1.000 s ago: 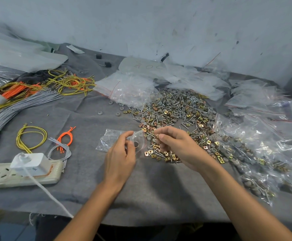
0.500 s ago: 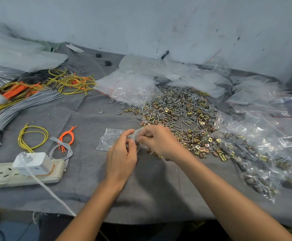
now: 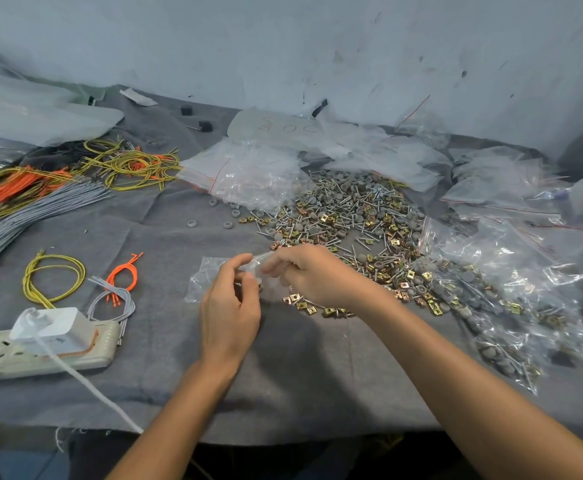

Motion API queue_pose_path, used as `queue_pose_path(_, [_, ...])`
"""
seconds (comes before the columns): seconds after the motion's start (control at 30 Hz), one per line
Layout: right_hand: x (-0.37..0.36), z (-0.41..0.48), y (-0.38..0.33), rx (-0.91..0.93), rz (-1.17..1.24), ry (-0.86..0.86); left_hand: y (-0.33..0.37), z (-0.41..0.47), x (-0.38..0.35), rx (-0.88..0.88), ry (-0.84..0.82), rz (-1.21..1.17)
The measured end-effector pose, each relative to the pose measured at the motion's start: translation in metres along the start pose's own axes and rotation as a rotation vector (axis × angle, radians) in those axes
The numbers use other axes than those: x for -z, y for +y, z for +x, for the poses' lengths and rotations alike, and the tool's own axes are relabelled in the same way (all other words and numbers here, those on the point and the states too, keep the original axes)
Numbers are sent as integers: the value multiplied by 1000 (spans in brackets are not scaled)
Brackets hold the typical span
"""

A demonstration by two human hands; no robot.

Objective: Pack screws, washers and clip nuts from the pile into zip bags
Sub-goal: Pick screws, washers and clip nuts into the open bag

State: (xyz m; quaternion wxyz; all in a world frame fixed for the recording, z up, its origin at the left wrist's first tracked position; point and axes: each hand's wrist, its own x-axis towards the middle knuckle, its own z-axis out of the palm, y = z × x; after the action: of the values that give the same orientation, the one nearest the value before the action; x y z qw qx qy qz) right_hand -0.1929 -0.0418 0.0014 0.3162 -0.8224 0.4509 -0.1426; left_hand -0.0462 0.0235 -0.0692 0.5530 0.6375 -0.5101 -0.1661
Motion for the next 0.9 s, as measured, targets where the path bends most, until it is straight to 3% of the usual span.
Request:
queue_pose_path(0.13, [0,0,-3,38,33,0,4,3,2,34,0,-36])
queue_pose_path(0.3, [5,-2,-14,-13,653,32,11,15,12,-2,51,-41])
queue_pose_path(0.37, [10,-4,-12,-45,747,89,12,16,13,-10,49,-40])
queue_pose_path(0.43, [15,-8,-6,-68,575,154,11,15,14,-11,47,-46])
queue_pose_path(0.5, [22,-15,4,-61,193,144,8,13,12,-9,50,-50])
queue_pose_path(0.57, [25,-22,12,-64,-158,18,7,11,9,-1,52,-56])
queue_pose_path(0.63, [22,-29,17,-96,-348,-122,5,9,6,2,53,-60])
queue_pose_path(0.73, [12,-33,21,-115,-506,-188,3,5,2,7,42,-65])
queue_pose_path(0.9, [8,-33,30,-95,-512,-162,-2,1,-1,12,-2,-71])
